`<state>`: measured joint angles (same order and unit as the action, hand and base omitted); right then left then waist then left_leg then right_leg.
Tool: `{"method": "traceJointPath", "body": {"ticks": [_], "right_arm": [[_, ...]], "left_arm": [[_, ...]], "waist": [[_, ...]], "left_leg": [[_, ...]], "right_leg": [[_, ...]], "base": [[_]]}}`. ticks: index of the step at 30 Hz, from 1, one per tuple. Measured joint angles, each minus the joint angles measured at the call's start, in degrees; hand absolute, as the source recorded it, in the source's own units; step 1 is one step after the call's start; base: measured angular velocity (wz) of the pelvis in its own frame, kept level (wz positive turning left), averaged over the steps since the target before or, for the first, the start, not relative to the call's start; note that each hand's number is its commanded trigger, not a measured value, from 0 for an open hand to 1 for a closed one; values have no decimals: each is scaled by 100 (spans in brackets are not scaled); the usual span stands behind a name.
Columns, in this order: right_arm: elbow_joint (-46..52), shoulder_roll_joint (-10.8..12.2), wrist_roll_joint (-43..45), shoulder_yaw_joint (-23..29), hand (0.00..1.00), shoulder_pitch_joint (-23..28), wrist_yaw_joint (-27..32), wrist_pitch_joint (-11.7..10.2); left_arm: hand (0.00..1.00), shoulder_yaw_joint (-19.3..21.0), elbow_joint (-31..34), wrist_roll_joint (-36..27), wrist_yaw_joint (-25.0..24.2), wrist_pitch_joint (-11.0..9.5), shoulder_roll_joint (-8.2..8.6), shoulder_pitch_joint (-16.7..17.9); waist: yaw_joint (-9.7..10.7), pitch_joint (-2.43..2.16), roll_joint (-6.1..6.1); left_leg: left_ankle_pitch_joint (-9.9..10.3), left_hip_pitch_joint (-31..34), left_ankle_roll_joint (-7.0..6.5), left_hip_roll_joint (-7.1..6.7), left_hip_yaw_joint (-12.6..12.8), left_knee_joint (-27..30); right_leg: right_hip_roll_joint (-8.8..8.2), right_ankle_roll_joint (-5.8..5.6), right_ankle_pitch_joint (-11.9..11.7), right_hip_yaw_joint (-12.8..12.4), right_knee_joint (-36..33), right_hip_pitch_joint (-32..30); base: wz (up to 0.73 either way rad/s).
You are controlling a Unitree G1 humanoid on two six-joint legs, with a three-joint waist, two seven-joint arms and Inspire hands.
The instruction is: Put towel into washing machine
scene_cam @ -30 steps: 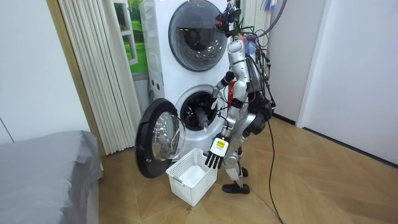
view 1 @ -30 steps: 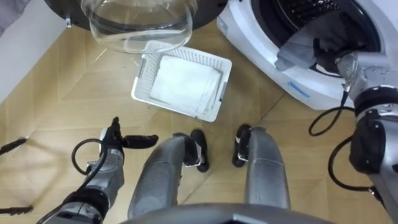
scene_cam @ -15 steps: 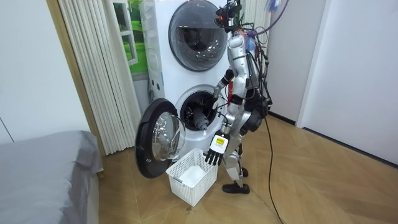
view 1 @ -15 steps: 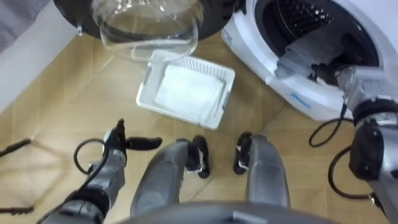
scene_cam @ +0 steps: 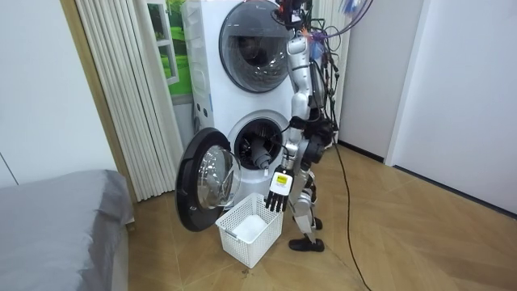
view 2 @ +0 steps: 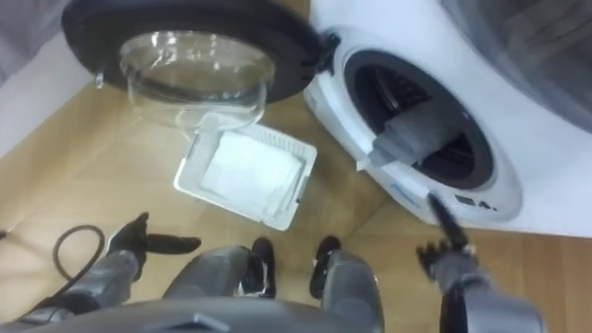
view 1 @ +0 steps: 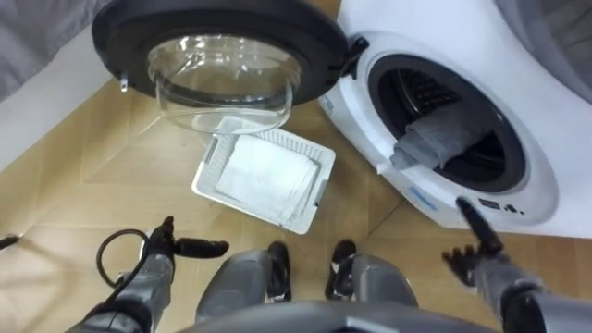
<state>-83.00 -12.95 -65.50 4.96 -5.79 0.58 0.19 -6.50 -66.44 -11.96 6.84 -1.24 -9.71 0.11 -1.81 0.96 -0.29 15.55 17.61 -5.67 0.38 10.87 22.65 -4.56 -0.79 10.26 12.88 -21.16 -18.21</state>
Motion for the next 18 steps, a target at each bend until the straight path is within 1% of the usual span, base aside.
{"method": "traceJointPath", "body": {"ticks": [1,2,3,4,7,9,10,11,14,16,18], "right_arm": [[11,24,323,-128,0,168,-49,-2],[12,40,470,-209,0,238,-73,-2],[12,88,693,-348,0,340,-100,-1],[21,141,883,-421,0,395,-147,-2],[125,232,1435,-560,0,484,-211,0],[167,242,1695,-660,0,479,-202,0],[229,239,1891,-763,0,483,-202,0],[275,235,1976,-819,0,486,-204,0],[331,261,2881,-874,0,489,-200,3],[338,283,3645,-857,0,546,-196,6],[404,288,4084,-850,0,585,-187,6]], "left_arm": [[0,5,2,45,-3,0,-13,84],[0,11,2,66,-7,0,-18,108],[0,38,0,185,-18,-1,-24,160],[0,77,-6,268,-50,-6,-23,200],[0,84,9,290,-129,-5,-12,314],[0,85,34,278,-130,-4,-2,411],[0,85,89,262,-127,1,0,477],[0,85,127,264,-122,3,0,508],[0,134,151,316,-110,12,12,573],[0,257,153,438,-108,48,30,687],[0,402,213,541,-108,55,34,736]], "waist": [[21,-6,5],[22,-8,2],[22,-23,-4],[22,-48,-4],[31,-61,10],[29,-66,21],[53,-79,27],[62,-79,27],[77,-76,19],[90,-70,18],[140,-69,25]], "left_leg": [[-16,-190,26,3,1,-131],[-22,-281,36,7,1,-196],[-42,-458,67,11,2,-317],[-56,-586,88,16,-2,-410],[-101,-978,151,17,-22,-659],[-118,-1201,176,17,-23,-762],[-128,-1296,194,16,-26,-827],[-130,-1335,197,16,-33,-841],[-142,-1539,217,10,-70,-924],[-141,-1722,220,9,-73,-946],[-139,-1808,224,15,-85,-1040]], "right_leg": [[28,-2,-28,10,142,194],[47,-1,-36,9,209,290],[73,2,-50,10,330,466],[104,12,-59,8,437,603],[171,21,-96,17,707,998],[194,20,-95,7,798,1209],[208,19,-95,3,869,1313],[212,19,-94,4,879,1350],[233,19,-95,73,1056,1594],[244,19,-95,91,1159,1778],[257,18,-95,103,1162,1855]], "base": [[-5],[0],[0],[0],[1],[2],[0],[7],[8],[0],[0]]}}
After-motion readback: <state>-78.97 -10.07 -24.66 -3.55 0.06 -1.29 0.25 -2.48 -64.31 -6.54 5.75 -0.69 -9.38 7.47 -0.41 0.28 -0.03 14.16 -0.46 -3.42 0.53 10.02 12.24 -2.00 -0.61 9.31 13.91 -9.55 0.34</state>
